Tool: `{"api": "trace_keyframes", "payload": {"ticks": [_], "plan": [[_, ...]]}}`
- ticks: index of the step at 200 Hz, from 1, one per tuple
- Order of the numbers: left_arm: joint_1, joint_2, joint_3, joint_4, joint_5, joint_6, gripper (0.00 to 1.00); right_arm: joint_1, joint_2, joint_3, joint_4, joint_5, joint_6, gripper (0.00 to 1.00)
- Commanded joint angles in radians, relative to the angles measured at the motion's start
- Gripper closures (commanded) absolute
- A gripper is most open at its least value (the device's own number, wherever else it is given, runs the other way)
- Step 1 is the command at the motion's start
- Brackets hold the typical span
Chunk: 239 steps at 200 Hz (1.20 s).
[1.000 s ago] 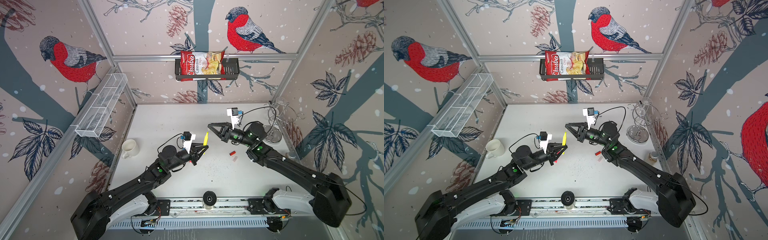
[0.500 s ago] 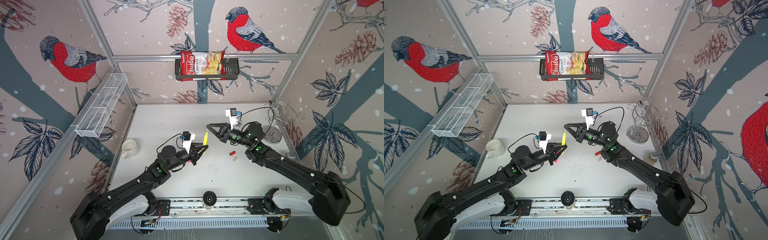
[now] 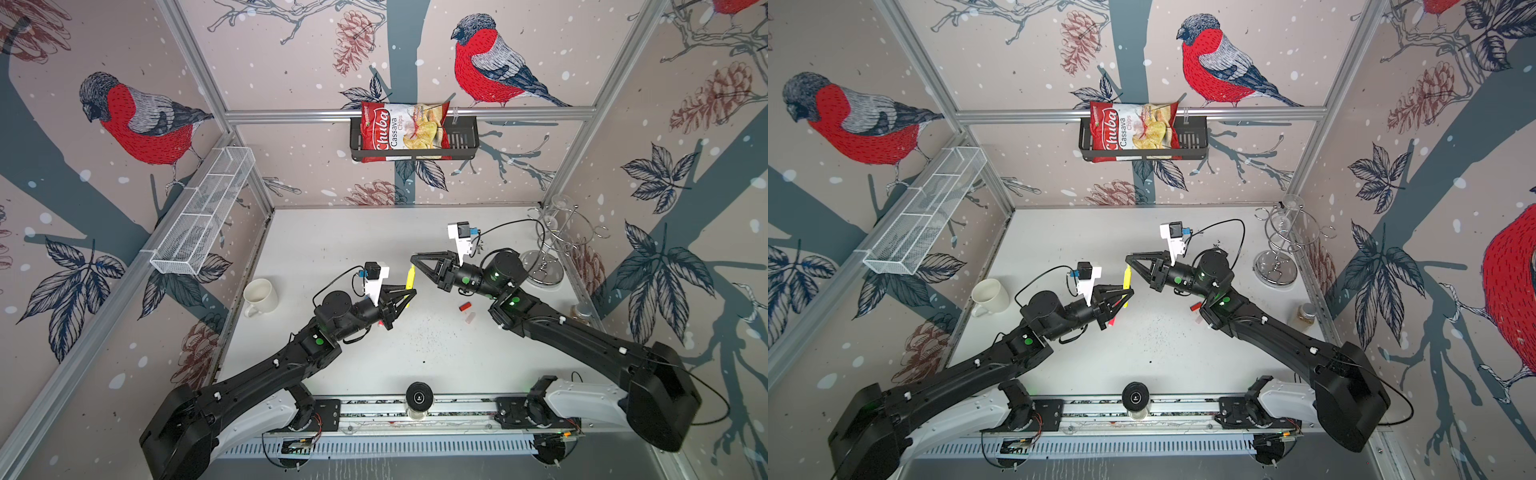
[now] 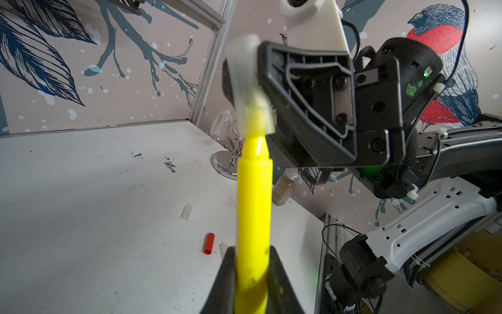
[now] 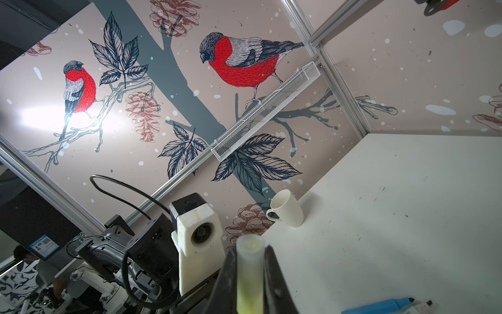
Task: Insert pens into pen caps
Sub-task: Put on the pen cap to the pen.
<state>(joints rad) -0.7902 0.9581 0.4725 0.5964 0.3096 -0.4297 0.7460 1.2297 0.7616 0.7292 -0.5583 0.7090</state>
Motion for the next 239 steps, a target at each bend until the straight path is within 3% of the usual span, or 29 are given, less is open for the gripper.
{"api": "trace_keyframes", "payload": {"ticks": [1,54,122,168,239], "plan": [[-0.003,0.008,0.023,0.095,-0.038,-0.045,1.00,0.013,-0.004,-0.007,0.015,0.022,-0.020,1.00],[-0.002,0.025,0.041,0.142,-0.091,-0.107,1.00,0.060,-0.026,-0.022,-0.055,0.178,-0.087,1.00],[-0.003,0.018,0.074,0.118,-0.102,-0.097,1.00,0.126,-0.006,0.032,-0.216,0.310,-0.191,1.00],[-0.002,0.018,0.112,0.019,-0.213,-0.065,1.00,0.193,0.057,0.108,-0.365,0.460,-0.228,1.00],[-0.003,-0.018,0.120,-0.085,-0.393,-0.034,1.00,0.264,0.069,0.103,-0.377,0.627,-0.222,1.00]]}}
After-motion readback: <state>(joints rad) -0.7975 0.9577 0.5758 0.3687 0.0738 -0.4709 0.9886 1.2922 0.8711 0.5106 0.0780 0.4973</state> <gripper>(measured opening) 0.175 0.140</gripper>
